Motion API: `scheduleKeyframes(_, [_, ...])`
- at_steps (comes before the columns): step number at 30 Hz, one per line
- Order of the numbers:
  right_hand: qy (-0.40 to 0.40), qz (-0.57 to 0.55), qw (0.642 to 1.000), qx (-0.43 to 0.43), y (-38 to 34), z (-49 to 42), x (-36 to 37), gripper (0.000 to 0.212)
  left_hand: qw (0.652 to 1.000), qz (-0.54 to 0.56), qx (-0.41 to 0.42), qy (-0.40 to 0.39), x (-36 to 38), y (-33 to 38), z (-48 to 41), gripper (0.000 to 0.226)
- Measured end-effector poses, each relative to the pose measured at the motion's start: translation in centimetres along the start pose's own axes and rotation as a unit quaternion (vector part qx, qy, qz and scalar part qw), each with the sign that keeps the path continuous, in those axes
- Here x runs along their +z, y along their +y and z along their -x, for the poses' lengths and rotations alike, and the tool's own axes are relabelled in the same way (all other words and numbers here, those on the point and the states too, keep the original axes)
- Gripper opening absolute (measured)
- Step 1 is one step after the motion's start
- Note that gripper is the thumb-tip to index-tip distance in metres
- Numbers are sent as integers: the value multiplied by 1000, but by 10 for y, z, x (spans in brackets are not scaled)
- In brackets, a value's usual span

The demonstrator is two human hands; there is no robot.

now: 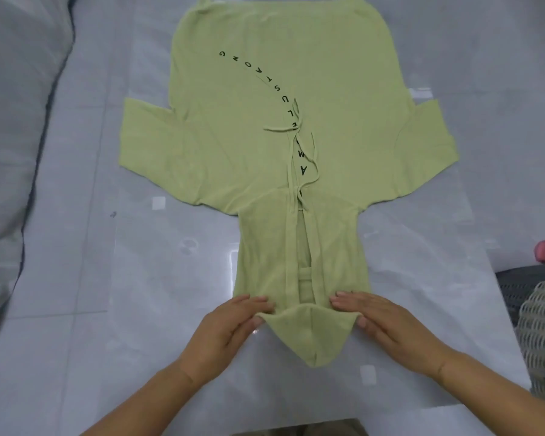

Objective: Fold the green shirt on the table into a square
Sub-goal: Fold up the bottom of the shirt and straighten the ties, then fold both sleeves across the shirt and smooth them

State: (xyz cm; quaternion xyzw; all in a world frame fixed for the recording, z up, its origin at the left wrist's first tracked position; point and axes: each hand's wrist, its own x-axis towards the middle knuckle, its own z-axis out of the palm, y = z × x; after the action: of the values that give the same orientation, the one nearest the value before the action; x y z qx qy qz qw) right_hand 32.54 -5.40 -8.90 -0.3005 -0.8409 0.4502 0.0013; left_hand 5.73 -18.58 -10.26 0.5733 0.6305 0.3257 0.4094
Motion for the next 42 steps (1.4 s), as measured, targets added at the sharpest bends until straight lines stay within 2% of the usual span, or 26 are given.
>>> scheduleKeyframes(3, [35,-109,989,93,-21,-17,-34,39,993,91,-73,18,-29,26,-27,20])
scheduleKeyframes(5, [94,-156,978,100,-28,-36,-57,38,988,127,-76,44,-47,37,-53,13])
scheduleKeyframes(9, [216,-233,943,99,-36,-96,-95,38,968,198,-93,121,-76,48,-118,20])
scheduleKeyframes(13, [277,-266,918,98,-22,-163,-128,23,949,236,-108,181,-99,44,-188,22])
scheduleKeyframes(18, [296,-270,910,104,5,-238,-160,20,939,238,-136,210,-124,20,-264,22])
scheduleKeyframes(22, [292,-267,907,140,31,-292,-172,36,929,216,-200,226,-137,0,-309,24])
scheduleKeyframes(25, [277,-246,909,189,49,-325,-172,42,884,287,-292,227,-137,-17,-329,28])
scheduleKeyframes(26, [274,-238,908,207,54,-332,-171,40,873,298,-312,228,-136,-22,-331,25])
scheduleKeyframes(29, [258,-241,906,232,61,-340,-170,25,868,282,-329,244,-130,-30,-335,17])
scheduleKeyframes(31, [247,-235,910,237,60,-337,-172,21,861,252,-341,281,-125,-29,-335,21])
scheduleKeyframes(33, [267,-184,914,243,55,-333,-175,19,871,154,-330,331,-124,-24,-336,17])
scheduleKeyframes(35, [336,-50,922,187,46,-327,-172,22,894,1,-240,379,-123,-15,-334,8])
scheduleKeyframes(36, [360,26,926,113,40,-324,-166,26,911,-67,-154,376,-120,-10,-331,17])
scheduleKeyframes(38, [333,146,931,-38,35,-322,-146,35,940,-192,6,281,-102,-12,-326,32])
scheduleKeyframes(39, [302,182,933,-77,39,-324,-135,37,939,-258,47,223,-90,-17,-322,37])
scheduleKeyframes(40, [273,201,937,-83,42,-325,-127,40,933,-312,49,171,-83,-22,-319,43])
scheduleKeyframes(42, [231,202,951,-43,49,-329,-123,50,920,-375,-9,117,-82,-35,-315,58])
